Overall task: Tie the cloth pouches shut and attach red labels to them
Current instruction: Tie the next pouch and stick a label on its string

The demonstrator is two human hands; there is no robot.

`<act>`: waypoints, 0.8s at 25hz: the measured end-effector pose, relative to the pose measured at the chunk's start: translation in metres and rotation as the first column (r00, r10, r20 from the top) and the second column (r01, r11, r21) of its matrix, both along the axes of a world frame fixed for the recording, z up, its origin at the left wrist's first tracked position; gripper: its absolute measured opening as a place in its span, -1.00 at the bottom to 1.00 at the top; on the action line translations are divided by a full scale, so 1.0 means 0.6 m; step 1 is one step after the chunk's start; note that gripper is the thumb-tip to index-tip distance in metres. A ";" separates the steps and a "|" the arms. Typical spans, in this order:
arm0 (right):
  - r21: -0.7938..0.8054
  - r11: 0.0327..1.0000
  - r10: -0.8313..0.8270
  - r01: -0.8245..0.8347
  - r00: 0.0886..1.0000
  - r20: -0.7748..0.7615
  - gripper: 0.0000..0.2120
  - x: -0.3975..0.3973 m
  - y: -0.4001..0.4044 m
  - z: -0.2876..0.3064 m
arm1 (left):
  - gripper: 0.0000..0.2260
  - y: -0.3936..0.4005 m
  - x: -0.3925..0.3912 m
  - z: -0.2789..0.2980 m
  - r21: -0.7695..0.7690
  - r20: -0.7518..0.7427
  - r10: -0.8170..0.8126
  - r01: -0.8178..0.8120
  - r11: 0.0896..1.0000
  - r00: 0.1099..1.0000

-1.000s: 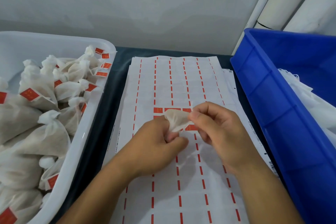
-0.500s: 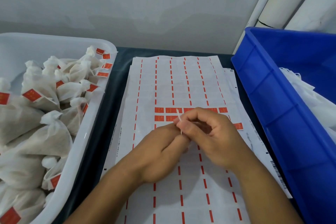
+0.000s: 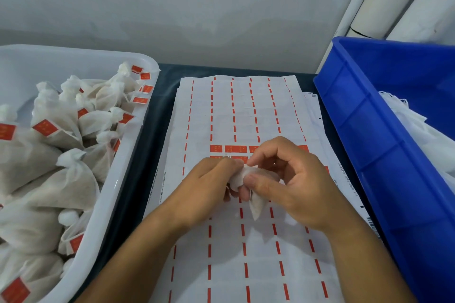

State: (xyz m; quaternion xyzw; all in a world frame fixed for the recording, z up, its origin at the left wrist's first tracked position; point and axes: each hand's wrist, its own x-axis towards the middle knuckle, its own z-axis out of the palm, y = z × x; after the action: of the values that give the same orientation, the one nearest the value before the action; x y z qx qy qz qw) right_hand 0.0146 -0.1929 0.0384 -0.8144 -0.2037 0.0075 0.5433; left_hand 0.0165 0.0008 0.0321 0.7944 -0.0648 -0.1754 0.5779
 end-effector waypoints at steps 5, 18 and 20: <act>-0.110 0.994 0.026 -0.010 0.989 0.149 -0.86 0.001 -0.006 -0.001 | -0.57 0.006 0.011 -0.003 -0.091 -0.170 0.064 -0.081 0.993 0.983; -0.302 0.953 0.074 -0.029 0.988 0.139 -0.71 -0.005 -0.021 0.001 | -0.35 0.018 0.017 0.014 -0.357 -0.489 -0.111 -0.082 0.931 0.865; -0.324 0.946 0.073 -0.025 0.988 0.136 -0.72 -0.003 -0.024 -0.001 | -0.37 0.019 0.017 0.014 -0.398 -0.503 -0.155 -0.069 0.915 0.850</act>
State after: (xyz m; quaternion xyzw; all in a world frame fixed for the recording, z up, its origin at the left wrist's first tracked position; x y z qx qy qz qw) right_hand 0.0129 -0.2071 0.0377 -0.8851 -0.2592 -0.0055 0.3865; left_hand 0.0268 0.0123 0.0405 0.5785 0.0424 -0.3816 0.7197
